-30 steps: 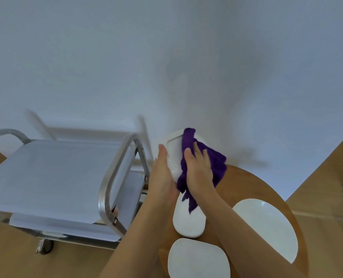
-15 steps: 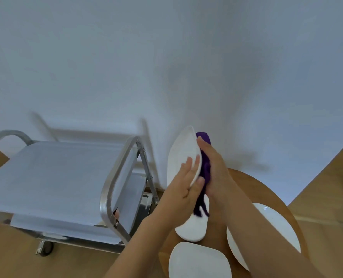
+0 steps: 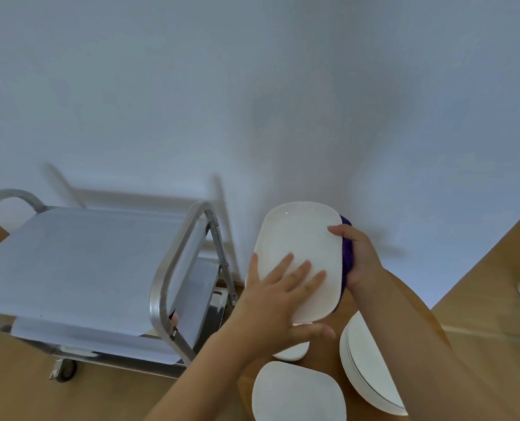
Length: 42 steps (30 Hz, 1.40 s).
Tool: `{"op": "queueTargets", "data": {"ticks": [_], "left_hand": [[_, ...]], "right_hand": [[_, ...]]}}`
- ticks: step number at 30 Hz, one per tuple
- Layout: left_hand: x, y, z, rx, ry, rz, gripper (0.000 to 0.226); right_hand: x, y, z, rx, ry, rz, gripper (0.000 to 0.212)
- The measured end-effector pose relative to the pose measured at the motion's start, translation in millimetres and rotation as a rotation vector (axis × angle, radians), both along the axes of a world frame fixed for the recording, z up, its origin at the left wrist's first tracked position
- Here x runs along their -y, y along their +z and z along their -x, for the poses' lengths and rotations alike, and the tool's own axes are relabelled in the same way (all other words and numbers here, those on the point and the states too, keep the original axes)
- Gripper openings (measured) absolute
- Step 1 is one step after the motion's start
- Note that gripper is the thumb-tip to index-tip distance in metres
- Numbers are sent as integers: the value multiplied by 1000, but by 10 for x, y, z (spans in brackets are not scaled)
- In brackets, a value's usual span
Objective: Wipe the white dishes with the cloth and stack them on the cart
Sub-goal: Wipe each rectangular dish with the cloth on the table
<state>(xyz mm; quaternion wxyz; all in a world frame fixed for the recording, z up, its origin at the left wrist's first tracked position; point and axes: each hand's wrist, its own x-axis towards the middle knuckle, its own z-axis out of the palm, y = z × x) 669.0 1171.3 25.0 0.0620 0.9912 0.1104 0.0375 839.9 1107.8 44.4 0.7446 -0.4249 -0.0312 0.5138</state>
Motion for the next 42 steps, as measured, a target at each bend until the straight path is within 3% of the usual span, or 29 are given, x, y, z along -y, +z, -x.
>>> {"op": "queueTargets", "data": {"ticks": [4, 6, 11, 14, 16, 19, 22, 26, 29, 31, 34, 38, 42], "left_hand": [[-107, -65, 16, 258, 269, 32, 84], [-138, -148, -6, 363, 412, 152, 73], [-103, -163, -162, 877, 673, 1029, 74], [-185, -138, -213, 998, 868, 1709, 33], [-258, -110, -175, 1061, 823, 1921, 13], [-364, -97, -64, 1095, 707, 1907, 17], [-365, -130, -22, 966, 691, 1818, 23], [-176, -243, -105, 793, 686, 1658, 44], [-89, -374, -137, 693, 627, 1676, 61], [-122, -482, -92, 702, 678, 1739, 55], [-228, -677, 7, 723, 818, 1852, 46], [-284, -967, 160, 622, 977, 1911, 46], [-127, -1353, 344, 425, 1092, 1854, 45]], "right_hand": [[-35, -66, 43, -60, -93, 3, 12], [-48, -109, 76, -92, -159, -27, 11], [-79, -288, 219, -134, -231, -11, 20], [-62, -365, 280, 12, -206, 116, 36], [-15, -402, 276, 139, -220, 258, 43], [54, -469, 225, 296, -432, 399, 34], [43, -483, 261, 661, -509, 455, 21], [-138, -600, 500, 950, -287, 532, 42], [-167, -717, 720, 1123, -131, 510, 48], [-117, -826, 860, 1207, 25, 384, 47], [22, -1049, 1027, 1382, 226, 419, 51], [332, -1381, 1104, 1437, 486, 440, 44], [636, -1615, 1057, 1266, 617, 625, 22]]}}
